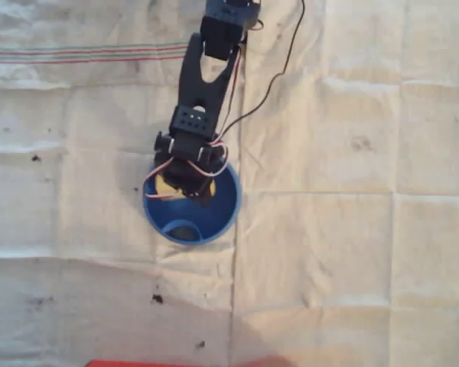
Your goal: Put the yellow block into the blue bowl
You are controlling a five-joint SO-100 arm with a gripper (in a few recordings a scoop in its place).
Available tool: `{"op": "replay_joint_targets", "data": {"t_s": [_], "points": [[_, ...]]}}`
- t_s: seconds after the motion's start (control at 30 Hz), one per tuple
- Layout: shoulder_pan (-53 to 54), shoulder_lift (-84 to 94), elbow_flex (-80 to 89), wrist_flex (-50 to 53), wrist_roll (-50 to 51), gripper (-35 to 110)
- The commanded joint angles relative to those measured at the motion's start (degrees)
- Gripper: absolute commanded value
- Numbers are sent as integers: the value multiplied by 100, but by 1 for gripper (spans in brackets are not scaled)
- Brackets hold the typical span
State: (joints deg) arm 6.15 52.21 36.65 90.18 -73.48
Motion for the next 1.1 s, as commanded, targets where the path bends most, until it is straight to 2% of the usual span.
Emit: {"op": "replay_joint_targets", "data": {"t_s": [0.0,0.2,0.37,0.53,0.7,1.07], "points": [[0,826,-387,-70,-35,20],[0,1389,-360,-70,9,17],[0,1890,-316,132,35,-2],[0,2408,-387,932,176,2],[-396,3331,-325,1521,1301,0],[-1591,5089,-308,1485,4887,0]]}}
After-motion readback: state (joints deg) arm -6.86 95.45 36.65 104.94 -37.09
